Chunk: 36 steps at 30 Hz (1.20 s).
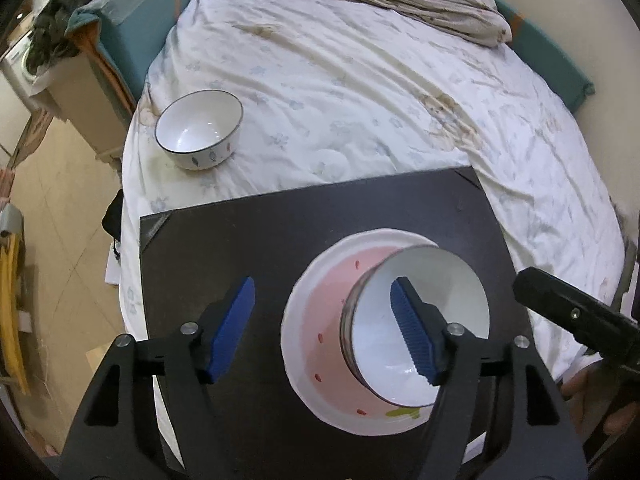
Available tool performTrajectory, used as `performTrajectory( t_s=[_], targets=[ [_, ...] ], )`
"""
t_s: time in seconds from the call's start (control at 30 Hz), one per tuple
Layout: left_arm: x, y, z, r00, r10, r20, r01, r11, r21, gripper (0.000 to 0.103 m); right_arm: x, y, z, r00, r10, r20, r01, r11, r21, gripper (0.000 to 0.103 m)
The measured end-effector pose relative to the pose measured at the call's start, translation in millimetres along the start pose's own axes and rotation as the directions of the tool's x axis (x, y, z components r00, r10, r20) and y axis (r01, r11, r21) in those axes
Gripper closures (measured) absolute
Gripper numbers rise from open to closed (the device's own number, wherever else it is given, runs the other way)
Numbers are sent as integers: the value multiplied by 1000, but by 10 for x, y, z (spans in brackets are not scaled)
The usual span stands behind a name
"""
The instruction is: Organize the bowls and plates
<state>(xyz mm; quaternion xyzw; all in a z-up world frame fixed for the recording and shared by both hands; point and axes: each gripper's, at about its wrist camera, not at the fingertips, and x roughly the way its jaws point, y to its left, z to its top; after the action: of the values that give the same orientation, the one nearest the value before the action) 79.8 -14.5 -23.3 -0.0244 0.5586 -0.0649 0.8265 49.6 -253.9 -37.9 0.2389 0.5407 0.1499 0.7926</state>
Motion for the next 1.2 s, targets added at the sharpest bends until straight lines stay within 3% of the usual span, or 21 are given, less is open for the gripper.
performTrajectory(
  t_s=[0.03,0.27,0.37,0.47,0.53,0.67,0.8,0.97,1.13,1.2],
  targets=[
    [-9,23,22,1000,7,6,-7,1000,-4,36,-28,-10,-9,1000,2,25,-2,1000,5,4],
    [-37,337,395,999,3,32,0,997,-75,35,-33,178,251,999,-33,4,33,999,-29,4],
    [-41,547,566,997,32,66,-22,990,-140,35,-10,304,411,998,-56,-2,56,997,-49,4],
    [3,795,759,993,75,93,-57,981,-184,27,44,445,626,998,-61,-7,61,997,-53,4],
    [56,1024,871,991,94,99,-68,969,-238,22,113,523,760,997,-74,-18,73,996,-54,4],
    [145,1535,1034,994,75,79,-36,911,-411,20,414,728,1038,992,-99,-82,92,992,-85,4],
    [246,1774,1120,998,13,61,18,876,-483,19,831,919,1300,974,-181,-133,158,974,-163,4],
    [507,1872,1269,998,66,23,-49,892,-448,19,1331,1026,1552,973,-137,-186,121,988,-96,4],
    [899,2009,1305,999,35,-32,-46,891,-453,19,1833,1151,1662,961,-152,-231,134,987,-91,7],
    [1037,2042,1307,998,30,-57,-53,893,-448,19,2037,1167,1683,953,-160,-255,144,986,-81,12]
  ],
)
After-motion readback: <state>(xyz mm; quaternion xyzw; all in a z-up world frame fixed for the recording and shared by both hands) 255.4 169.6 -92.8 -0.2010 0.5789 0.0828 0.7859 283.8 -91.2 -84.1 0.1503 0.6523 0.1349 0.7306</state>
